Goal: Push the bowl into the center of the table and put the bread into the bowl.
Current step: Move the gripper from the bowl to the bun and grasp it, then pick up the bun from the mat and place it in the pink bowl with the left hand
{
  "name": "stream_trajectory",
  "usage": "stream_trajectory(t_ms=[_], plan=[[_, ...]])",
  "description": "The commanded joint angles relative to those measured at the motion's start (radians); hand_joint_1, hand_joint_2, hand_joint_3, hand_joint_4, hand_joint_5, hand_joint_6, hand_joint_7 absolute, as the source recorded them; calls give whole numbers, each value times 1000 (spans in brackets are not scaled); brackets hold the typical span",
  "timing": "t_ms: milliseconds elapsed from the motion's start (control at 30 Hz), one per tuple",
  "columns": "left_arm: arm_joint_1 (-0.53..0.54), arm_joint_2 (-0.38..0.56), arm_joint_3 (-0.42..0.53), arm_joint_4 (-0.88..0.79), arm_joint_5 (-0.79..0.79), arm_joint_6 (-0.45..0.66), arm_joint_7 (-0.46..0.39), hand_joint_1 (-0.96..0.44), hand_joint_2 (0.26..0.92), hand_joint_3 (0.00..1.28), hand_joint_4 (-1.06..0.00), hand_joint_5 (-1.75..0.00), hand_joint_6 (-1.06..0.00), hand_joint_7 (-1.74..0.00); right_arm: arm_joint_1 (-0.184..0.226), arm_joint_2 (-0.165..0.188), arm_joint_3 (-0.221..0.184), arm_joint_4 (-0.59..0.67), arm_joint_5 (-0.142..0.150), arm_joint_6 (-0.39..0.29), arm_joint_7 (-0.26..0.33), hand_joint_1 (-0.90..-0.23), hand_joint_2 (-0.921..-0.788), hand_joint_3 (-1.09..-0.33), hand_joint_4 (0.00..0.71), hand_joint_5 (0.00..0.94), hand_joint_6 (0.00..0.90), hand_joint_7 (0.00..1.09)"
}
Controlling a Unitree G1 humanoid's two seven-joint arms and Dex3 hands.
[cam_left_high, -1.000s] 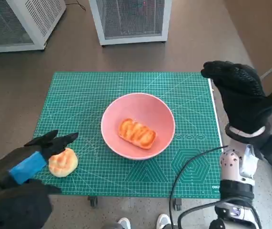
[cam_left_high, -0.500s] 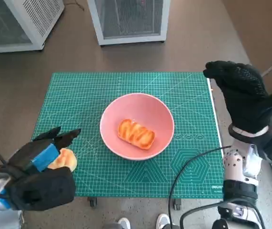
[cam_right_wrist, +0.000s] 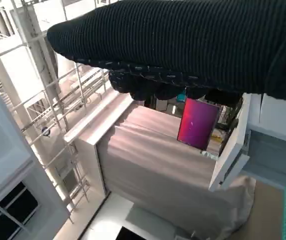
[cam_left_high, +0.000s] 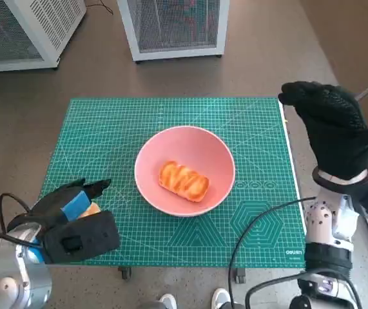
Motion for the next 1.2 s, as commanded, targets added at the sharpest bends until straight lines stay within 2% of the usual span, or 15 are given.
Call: stream_trajectory(t_ms=[33,267,333,400,467,500,567,633,867,1200], plan=[[-25,-2,-22,31,36,33,-27,3,770,19,-298,-28,-456,-42,12,-14,-2,-4,-3,10,5,-530,-921,-526,277,2,376,4],[-46,-7,-59,76,68,72,-60,34,801,30,-427,-39,-558,-52,13,-12,-1,-4,-6,4,6,-522,-921,-525,277,1,374,2],[-49,-8,-69,91,79,75,-61,45,812,35,-523,-78,-611,-72,12,-11,-1,-2,-7,2,6,-521,-921,-525,277,1,374,2],[-50,-8,-74,100,88,73,-58,60,828,39,-676,-175,-698,-118,12,-11,-1,1,-7,0,7,-521,-921,-526,276,1,374,2],[-48,-8,-74,105,91,66,-54,66,841,32,-701,-329,-728,-175,11,-11,-1,2,-7,0,8,-521,-921,-526,276,1,374,2],[-43,-6,-70,107,90,55,-46,43,870,57,-703,-648,-660,-534,11,-11,-1,2,-7,0,7,-521,-921,-526,276,1,374,2],[-33,-4,-60,109,88,32,-30,23,894,75,-702,-938,-613,-828,11,-11,-1,2,-7,0,7,-521,-921,-526,276,0,374,2],[-26,-4,-52,109,86,16,-19,10,904,82,-708,-1108,-608,-994,12,-10,0,1,-7,0,6,-521,-921,-526,275,0,374,1],[9,-1,2,89,61,-58,15,3,901,89,-704,-1234,-650,-1049,13,-9,0,0,-7,0,6,-515,-921,-525,270,0,372,0],[18,-11,99,-7,23,-105,14,2,899,90,-711,-1191,-644,-1107,17,-7,0,1,-4,0,9,-513,-921,-525,272,1,372,0]])
